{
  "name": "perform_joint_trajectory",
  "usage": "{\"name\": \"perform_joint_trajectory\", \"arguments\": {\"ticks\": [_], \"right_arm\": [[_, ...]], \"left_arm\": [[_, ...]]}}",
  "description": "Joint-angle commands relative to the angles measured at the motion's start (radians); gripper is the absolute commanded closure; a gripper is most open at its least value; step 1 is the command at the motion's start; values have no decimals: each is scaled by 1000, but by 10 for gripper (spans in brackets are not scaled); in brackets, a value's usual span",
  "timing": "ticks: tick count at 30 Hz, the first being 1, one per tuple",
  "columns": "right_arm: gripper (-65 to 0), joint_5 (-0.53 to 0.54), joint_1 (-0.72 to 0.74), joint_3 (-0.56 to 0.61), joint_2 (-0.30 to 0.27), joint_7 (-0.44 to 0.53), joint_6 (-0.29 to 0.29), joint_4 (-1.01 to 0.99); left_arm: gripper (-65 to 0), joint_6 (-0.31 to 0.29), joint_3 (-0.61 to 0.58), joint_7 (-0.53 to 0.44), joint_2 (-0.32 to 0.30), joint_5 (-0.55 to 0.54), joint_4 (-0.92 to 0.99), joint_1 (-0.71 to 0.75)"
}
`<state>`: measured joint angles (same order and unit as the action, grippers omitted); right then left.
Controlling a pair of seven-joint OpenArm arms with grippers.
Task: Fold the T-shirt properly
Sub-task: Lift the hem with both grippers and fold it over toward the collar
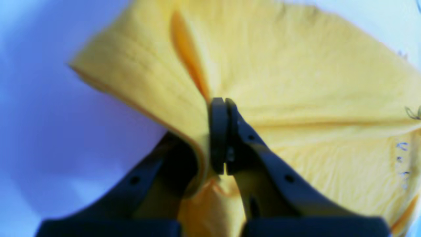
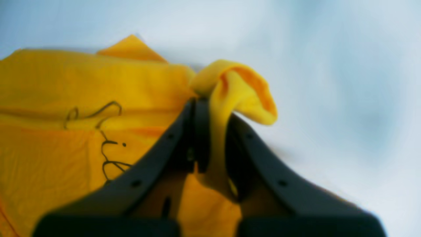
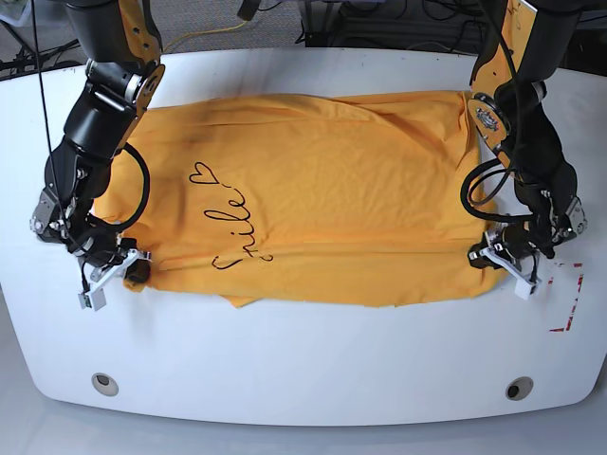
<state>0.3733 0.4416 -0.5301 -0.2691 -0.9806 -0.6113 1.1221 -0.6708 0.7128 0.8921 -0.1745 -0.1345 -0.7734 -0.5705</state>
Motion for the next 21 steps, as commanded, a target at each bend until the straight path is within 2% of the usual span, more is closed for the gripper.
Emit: {"name": "perform_joint_trajectory", "arguments": {"ticks": [1,5,9,12,21], "right_arm": [[0,16,32,-2,-20,24,-6,31],[0,14,39,1,-20,24,-6,31],[0,14,72,67,-28,29,-5,34],[0,14,110,104,-52,29,-5,34],[0,23,299,209,-126,24,-6,34]], "left_arm": [[-1,-5,-23,11,-15,-17,-83,-32],[-1,-5,-104,37,-10,-23,-226,20],[-1,-5,-155,88,2,-23,-380,34],[-1,-5,-166,135,28,-23,-509,40],[-1,-5,-247,247,31,-24,-831,-7]]}}
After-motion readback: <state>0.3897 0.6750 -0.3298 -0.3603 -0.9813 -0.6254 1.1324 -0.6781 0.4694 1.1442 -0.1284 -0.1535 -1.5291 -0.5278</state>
